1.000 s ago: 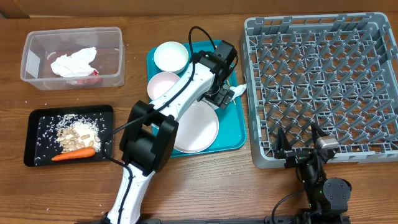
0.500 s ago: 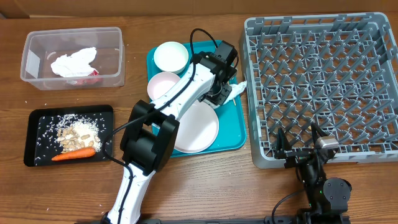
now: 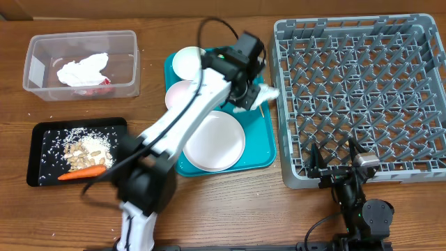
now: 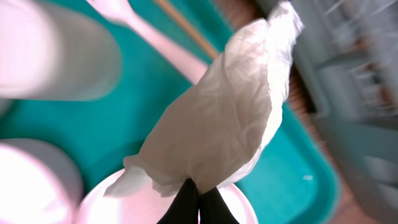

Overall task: Sort waste into correct bins and load items into the dishwasher rack
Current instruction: 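Carry the tissue to the clear bin, release, and withdraw left, then raise the right arm from rest toward the teal tray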

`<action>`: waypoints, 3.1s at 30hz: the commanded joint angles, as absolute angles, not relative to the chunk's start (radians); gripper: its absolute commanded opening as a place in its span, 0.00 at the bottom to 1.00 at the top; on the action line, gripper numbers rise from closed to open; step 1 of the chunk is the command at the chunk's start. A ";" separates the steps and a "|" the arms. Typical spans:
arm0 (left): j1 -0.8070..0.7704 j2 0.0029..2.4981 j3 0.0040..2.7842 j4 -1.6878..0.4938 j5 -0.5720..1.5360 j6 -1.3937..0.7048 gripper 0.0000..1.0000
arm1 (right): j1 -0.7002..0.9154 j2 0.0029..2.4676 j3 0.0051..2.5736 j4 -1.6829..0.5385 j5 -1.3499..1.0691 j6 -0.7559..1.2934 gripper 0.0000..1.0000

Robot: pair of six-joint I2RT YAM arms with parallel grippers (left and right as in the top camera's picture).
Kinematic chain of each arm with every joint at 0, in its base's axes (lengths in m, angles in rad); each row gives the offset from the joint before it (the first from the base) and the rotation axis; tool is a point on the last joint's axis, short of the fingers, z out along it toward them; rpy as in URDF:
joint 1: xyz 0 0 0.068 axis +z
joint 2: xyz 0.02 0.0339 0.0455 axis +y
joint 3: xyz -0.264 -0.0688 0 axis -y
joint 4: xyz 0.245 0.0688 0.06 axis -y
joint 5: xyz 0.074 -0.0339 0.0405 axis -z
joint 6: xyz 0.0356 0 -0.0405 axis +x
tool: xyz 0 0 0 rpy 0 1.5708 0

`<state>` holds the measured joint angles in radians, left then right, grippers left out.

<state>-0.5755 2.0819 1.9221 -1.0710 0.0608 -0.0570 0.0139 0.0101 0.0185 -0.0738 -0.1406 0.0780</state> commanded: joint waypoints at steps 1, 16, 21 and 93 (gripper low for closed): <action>-0.534 1.883 1.932 -1.069 0.060 -0.103 0.04 | 0.018 0.003 0.008 -0.070 -0.131 0.083 1.00; 0.090 1.813 1.932 -1.005 -0.187 -0.368 0.04 | 0.018 0.003 0.008 -0.070 -0.131 0.083 1.00; 0.252 1.897 1.932 -0.994 -0.135 -0.382 0.41 | 0.018 0.003 0.008 -0.070 -0.131 0.083 1.00; 0.707 1.518 1.769 -1.570 0.094 -0.793 1.00 | 0.018 0.003 0.008 0.262 -0.725 0.372 1.00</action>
<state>0.7086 1.5173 1.7737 -1.5684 0.1074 -0.7803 0.0139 0.0113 0.0185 0.1741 -0.8139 0.2096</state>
